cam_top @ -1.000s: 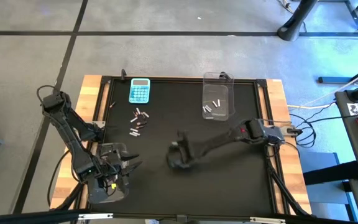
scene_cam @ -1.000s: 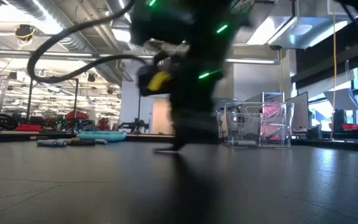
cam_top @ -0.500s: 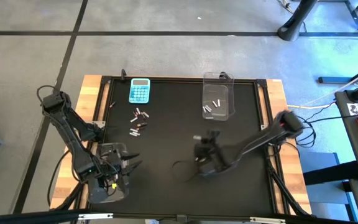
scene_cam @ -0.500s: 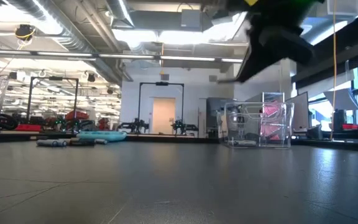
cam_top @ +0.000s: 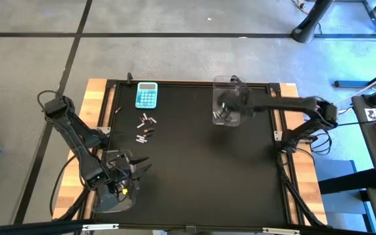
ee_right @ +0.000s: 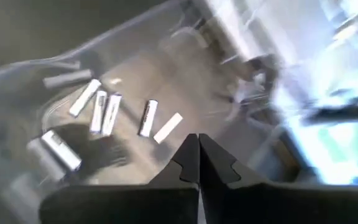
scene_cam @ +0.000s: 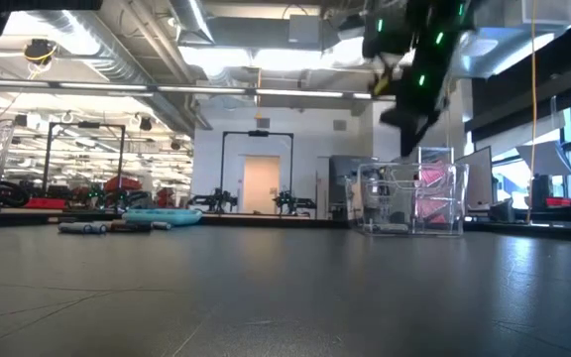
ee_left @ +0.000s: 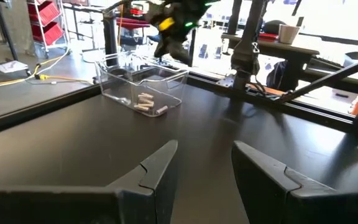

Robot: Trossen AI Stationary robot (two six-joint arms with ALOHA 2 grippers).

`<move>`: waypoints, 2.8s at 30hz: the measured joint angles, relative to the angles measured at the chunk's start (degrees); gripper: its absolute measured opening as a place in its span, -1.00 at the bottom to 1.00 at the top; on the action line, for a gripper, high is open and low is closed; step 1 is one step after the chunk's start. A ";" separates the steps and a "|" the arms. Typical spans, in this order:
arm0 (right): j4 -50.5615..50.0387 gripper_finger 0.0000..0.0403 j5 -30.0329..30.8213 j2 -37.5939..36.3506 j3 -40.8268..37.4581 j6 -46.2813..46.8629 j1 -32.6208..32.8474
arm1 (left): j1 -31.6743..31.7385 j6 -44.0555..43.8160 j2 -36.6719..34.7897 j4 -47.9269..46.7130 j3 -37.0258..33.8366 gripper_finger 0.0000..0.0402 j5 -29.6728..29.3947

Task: Sort batteries
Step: Put the white battery into the top transparent bin, then put the black battery into the bottom transparent bin

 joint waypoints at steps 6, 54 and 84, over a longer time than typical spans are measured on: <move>14.37 -0.99 -13.47 0.71 -6.67 -7.07 -12.13 | -0.46 -0.47 0.00 0.22 0.00 -0.30 0.33; 80.25 -0.87 -14.74 10.25 -13.89 -5.40 34.69 | 11.65 -1.94 -0.11 -0.75 0.02 -0.38 15.86; 85.84 -0.51 -13.30 19.61 -13.87 1.63 46.68 | 58.89 35.79 -3.17 -18.25 -4.58 -0.18 70.67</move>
